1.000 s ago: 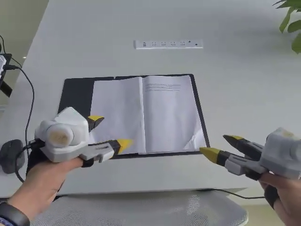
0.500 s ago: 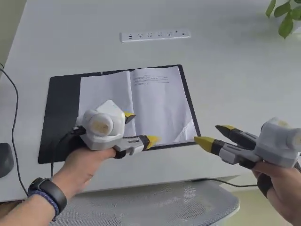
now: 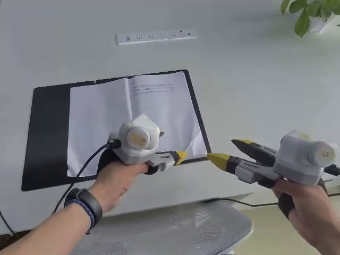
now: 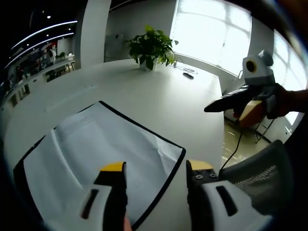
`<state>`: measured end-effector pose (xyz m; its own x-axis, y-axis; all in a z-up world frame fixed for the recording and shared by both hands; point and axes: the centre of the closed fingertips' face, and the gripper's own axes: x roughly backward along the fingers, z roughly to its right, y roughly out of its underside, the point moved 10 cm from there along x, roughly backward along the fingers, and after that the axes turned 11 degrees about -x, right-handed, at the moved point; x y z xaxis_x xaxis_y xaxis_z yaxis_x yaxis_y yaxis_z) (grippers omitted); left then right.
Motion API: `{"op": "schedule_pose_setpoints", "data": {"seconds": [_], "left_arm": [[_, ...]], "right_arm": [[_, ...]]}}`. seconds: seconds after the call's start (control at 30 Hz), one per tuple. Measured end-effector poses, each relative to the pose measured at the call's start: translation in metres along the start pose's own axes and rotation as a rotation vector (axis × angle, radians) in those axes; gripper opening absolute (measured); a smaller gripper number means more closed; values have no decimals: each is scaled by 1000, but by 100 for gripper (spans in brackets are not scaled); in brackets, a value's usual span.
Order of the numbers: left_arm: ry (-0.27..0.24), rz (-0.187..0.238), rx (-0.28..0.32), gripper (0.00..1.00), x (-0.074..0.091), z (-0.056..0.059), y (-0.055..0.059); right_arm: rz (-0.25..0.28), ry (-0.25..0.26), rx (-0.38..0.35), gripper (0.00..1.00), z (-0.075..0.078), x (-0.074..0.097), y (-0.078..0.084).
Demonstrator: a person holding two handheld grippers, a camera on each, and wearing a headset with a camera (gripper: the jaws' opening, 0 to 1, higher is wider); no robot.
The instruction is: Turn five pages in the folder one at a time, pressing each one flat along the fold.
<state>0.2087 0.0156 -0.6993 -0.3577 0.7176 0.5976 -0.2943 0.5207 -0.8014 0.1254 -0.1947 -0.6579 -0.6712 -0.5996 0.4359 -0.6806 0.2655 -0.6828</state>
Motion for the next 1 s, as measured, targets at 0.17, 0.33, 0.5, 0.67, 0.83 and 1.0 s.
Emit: {"op": "schedule_pose_setpoints", "data": {"seconds": [0.17,0.33,0.5,0.67,0.83,1.0], "left_arm": [[7,-18,-5,44,-19,3,0],[-1,-29,10,39,-30,3,0],[-5,-33,20,37,-42,2,0],[-4,-46,17,35,-50,5,3],[-30,-69,-10,33,-56,10,6],[-71,-79,-70,29,-59,12,9]], "right_arm": [[6,4,-13,59,1,3,1],[9,4,-28,57,4,4,2],[9,2,-34,57,6,5,1],[6,-3,-32,57,8,5,-1],[6,-2,-38,56,9,6,-2],[15,-4,-57,55,10,6,-1]]}}
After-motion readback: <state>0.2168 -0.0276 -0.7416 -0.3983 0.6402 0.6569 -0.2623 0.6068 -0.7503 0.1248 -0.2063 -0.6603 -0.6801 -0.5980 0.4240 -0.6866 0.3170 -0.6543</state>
